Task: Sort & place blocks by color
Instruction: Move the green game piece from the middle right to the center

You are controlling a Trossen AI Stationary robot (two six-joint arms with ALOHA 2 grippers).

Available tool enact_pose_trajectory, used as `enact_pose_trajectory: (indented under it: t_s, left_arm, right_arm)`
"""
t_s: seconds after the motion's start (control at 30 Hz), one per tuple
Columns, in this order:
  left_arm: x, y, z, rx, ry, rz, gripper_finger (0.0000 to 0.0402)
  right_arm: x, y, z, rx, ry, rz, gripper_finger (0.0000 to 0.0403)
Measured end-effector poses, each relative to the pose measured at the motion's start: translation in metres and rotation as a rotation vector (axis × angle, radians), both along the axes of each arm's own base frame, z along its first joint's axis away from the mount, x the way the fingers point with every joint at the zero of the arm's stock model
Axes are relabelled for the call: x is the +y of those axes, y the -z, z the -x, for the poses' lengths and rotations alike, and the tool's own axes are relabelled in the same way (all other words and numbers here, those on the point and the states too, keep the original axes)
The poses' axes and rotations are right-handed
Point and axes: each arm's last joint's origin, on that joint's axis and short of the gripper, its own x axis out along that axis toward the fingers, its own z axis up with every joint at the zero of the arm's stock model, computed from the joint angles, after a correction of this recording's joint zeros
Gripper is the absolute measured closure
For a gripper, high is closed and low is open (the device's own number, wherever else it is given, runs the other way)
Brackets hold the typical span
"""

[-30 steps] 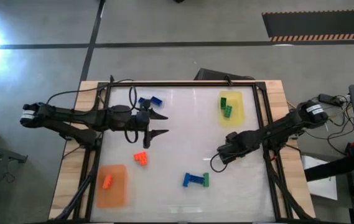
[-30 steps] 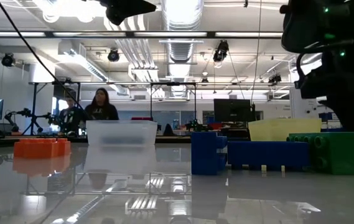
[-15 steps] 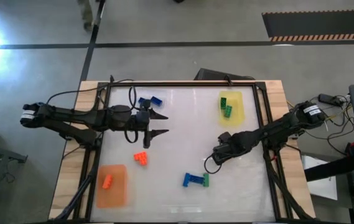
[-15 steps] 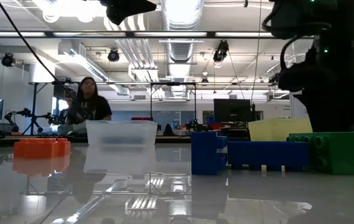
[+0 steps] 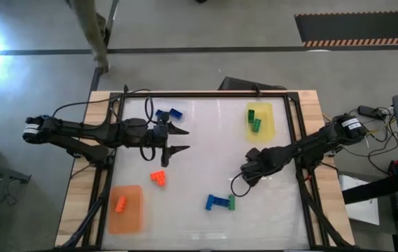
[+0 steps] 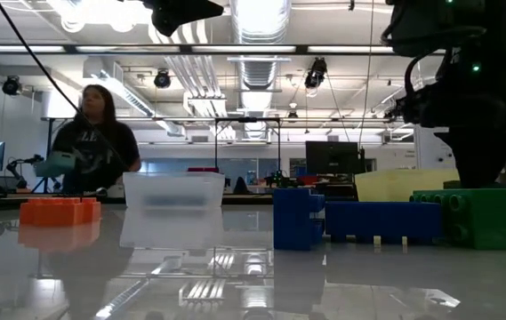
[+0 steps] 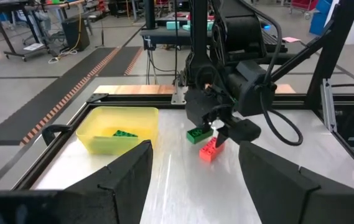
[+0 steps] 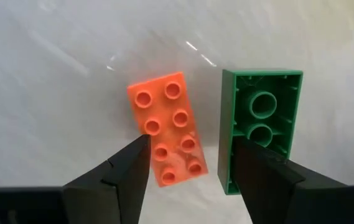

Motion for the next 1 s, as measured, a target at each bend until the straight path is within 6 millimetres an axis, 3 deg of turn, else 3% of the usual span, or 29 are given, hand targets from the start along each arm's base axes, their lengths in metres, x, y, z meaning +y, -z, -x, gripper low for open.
enact_pose_trajectory:
  t_s: [0.13, 0.5, 0.57, 0.77, 1.0]
  left_arm:
    - [0.000, 0.000, 0.000, 0.000, 0.000, 0.000, 0.0178]
    - [0.000, -0.001, 0.000, -0.011, -0.001, 0.004, 0.0178]
    - [0.000, -0.001, -0.004, -0.031, 0.000, 0.007, 0.0178]
    - [-0.002, 0.016, -0.029, -0.027, 0.001, 0.004, 0.0178]
    - [-0.012, 0.039, -0.055, -0.018, 0.109, 0.043, 0.0178]
  right_arm:
    - [0.000, -0.001, -0.002, -0.018, -0.133, 0.019, 0.0197]
    - [-0.006, -0.015, 0.001, -0.080, -0.120, 0.013, 0.0197]
    - [-0.006, -0.022, -0.002, -0.173, -0.147, 0.026, 0.0197]
    - [0.010, -0.053, -0.028, -0.594, -0.520, 0.266, 0.0197]
    - [0.018, -0.069, -0.056, -0.850, -0.780, 0.496, 0.0197]
